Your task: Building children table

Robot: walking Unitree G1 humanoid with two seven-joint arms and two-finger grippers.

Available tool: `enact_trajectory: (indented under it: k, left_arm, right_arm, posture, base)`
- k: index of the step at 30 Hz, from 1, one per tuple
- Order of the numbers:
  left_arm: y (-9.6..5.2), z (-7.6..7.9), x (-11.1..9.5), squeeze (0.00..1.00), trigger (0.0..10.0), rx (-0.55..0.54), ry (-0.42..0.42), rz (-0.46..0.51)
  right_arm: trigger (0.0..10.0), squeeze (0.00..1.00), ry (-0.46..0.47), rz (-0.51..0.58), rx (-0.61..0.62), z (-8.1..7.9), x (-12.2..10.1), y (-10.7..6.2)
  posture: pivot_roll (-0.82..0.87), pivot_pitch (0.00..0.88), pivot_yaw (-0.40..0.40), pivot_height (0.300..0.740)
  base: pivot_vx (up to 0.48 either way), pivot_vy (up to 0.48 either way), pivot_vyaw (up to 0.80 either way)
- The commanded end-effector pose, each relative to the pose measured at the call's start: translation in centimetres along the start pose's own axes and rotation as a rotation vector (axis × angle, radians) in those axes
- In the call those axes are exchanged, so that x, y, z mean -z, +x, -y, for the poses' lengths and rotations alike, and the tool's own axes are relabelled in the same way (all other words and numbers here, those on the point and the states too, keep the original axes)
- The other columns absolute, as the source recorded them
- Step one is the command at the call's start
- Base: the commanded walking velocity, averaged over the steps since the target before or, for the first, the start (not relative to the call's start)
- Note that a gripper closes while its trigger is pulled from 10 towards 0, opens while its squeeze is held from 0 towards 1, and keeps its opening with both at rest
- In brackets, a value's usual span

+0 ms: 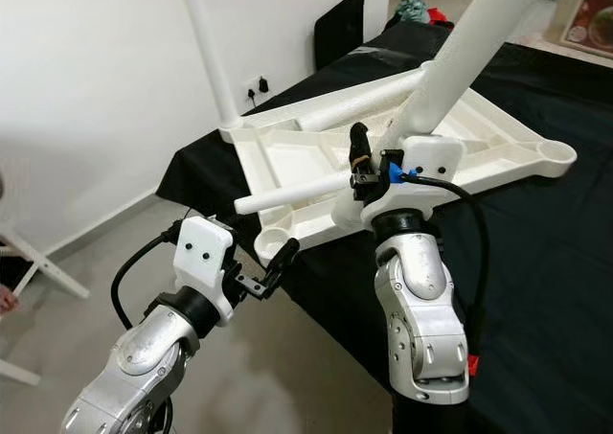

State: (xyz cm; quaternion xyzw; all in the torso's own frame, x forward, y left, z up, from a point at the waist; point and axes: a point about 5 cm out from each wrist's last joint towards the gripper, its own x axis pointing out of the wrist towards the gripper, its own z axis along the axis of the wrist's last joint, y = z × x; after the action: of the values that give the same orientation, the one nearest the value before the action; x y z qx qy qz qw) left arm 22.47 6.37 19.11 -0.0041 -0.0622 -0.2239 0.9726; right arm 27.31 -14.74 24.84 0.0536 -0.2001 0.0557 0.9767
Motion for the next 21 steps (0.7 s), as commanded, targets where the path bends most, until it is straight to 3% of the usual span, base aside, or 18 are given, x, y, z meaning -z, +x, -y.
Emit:
enact_trajectory:
  k: [1, 6, 14, 21]
  left_arm:
    - [-0.2, -0.5, 0.5, 0.0, 10.0, -0.026, 0.009, -0.027]
    - [-0.3, -0.5, 0.5, 0.0, 10.0, -0.038, 0.006, -0.028]
    - [-0.3, -0.7, 0.7, 0.0, 10.0, -0.041, 0.009, -0.032]
    - [-0.4, -0.5, 0.8, 0.0, 10.0, -0.04, 0.0, -0.037]
  right_arm:
    - [10.0, 0.0, 0.016, 0.044, -0.068, -0.1, -0.8, 0.5]
    - [10.0, 0.0, -0.005, 0.028, -0.078, 0.2, -0.7, 0.3]
    - [10.0, 0.0, -0.023, -0.002, -0.101, -0.6, 0.0, -0.2]
    - [10.0, 0.0, 0.016, -0.001, -0.142, -1.8, 0.3, -0.4]
  posture:
    - [0.07, 0.105, 0.05, 0.74]
    - [0.07, 0.105, 0.049, 0.74]
    - [0.07, 0.107, 0.051, 0.74]
    - [0.07, 0.106, 0.047, 0.74]
  base:
    - [0.0, 0.0, 0.0]
    - [0.0, 0.0, 0.0]
    - [0.0, 0.0, -0.8]
    - [0.0, 0.0, -0.8]
